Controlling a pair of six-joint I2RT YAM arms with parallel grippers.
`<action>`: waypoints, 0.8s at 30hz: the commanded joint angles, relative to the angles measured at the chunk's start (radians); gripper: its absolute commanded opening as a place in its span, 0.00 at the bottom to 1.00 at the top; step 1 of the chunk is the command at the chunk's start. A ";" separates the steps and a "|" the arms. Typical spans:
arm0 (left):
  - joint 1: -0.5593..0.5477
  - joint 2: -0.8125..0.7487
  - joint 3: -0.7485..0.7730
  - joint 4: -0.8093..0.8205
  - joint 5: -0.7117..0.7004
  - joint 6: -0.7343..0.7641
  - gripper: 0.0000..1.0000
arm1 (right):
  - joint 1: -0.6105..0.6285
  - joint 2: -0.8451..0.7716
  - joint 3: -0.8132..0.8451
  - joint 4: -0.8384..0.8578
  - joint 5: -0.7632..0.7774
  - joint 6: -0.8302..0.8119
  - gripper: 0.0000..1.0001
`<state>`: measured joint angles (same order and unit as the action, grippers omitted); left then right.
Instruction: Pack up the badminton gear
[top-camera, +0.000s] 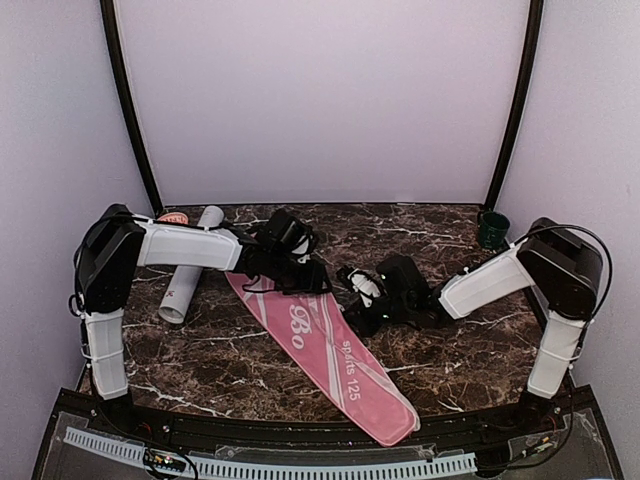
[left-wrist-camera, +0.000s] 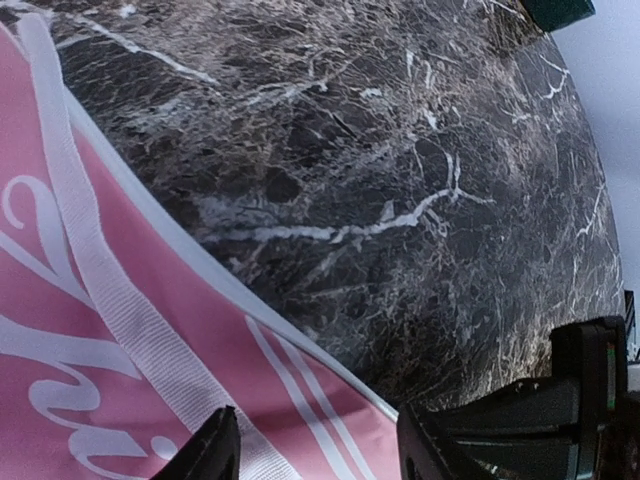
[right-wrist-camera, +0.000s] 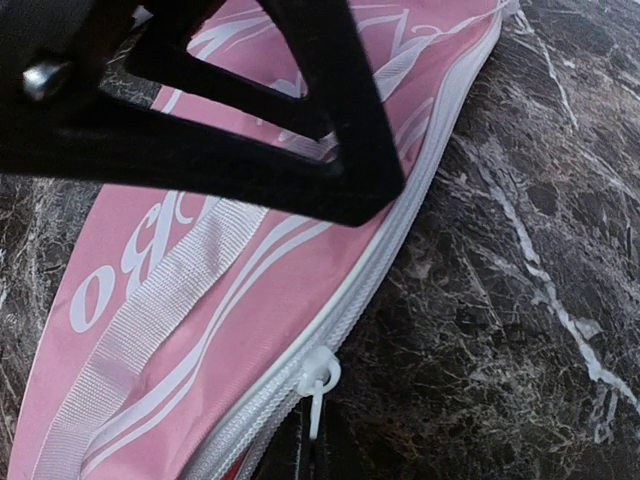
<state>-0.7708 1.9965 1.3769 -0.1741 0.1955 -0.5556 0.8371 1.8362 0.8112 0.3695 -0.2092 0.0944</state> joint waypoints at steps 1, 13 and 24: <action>0.004 -0.062 -0.014 -0.003 -0.066 -0.085 0.56 | 0.031 -0.054 0.001 0.028 -0.012 -0.031 0.00; -0.021 -0.046 0.018 -0.036 -0.094 -0.125 0.50 | 0.092 -0.053 0.058 -0.051 0.048 -0.071 0.00; -0.063 -0.223 -0.058 -0.108 -0.287 -0.181 0.47 | 0.098 -0.054 0.055 -0.035 0.071 -0.063 0.00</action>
<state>-0.8246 1.8687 1.3579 -0.2707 -0.0101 -0.7040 0.9230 1.8061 0.8455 0.2966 -0.1539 0.0349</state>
